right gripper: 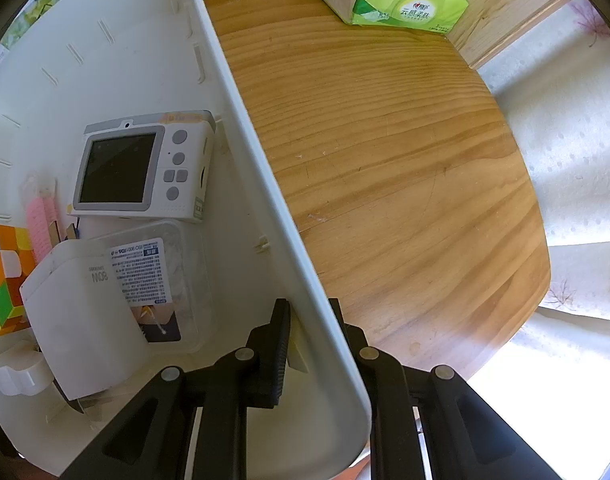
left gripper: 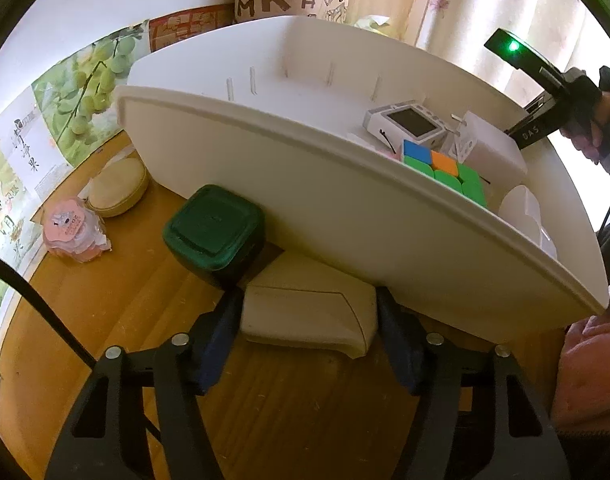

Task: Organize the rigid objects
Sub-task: 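Close the left tool on the beige wedge-shaped block, then lift the beige block and carry it over the tray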

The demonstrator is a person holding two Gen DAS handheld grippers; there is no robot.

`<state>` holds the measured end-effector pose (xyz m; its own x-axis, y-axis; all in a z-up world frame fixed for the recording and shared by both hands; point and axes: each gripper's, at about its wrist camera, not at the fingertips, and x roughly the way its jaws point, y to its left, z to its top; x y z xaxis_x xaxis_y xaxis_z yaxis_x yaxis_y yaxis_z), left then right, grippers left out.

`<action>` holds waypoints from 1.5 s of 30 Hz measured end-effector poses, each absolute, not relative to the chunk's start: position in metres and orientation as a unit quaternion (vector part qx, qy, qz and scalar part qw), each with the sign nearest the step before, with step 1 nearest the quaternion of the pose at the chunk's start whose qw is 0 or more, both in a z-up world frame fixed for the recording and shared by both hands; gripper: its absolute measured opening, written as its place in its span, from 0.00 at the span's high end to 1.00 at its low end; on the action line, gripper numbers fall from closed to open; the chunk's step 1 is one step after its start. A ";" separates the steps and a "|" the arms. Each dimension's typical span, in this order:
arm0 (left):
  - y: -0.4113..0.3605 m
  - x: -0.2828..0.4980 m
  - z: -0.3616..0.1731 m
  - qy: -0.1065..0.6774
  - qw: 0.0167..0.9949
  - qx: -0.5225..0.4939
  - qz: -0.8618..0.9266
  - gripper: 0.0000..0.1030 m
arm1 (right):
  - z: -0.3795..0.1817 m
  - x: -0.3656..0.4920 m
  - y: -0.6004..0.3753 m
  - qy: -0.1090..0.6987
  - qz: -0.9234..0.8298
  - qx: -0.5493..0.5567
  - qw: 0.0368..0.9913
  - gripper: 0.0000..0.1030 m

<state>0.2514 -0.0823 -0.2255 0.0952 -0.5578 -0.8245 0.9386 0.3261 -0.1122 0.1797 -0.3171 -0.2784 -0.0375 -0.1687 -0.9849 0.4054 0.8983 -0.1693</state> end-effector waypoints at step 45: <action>0.000 0.214 -0.205 0.500 0.801 0.006 -0.329 0.36 | -0.271 0.172 -0.317 0.685 -0.156 0.071 0.708 0.83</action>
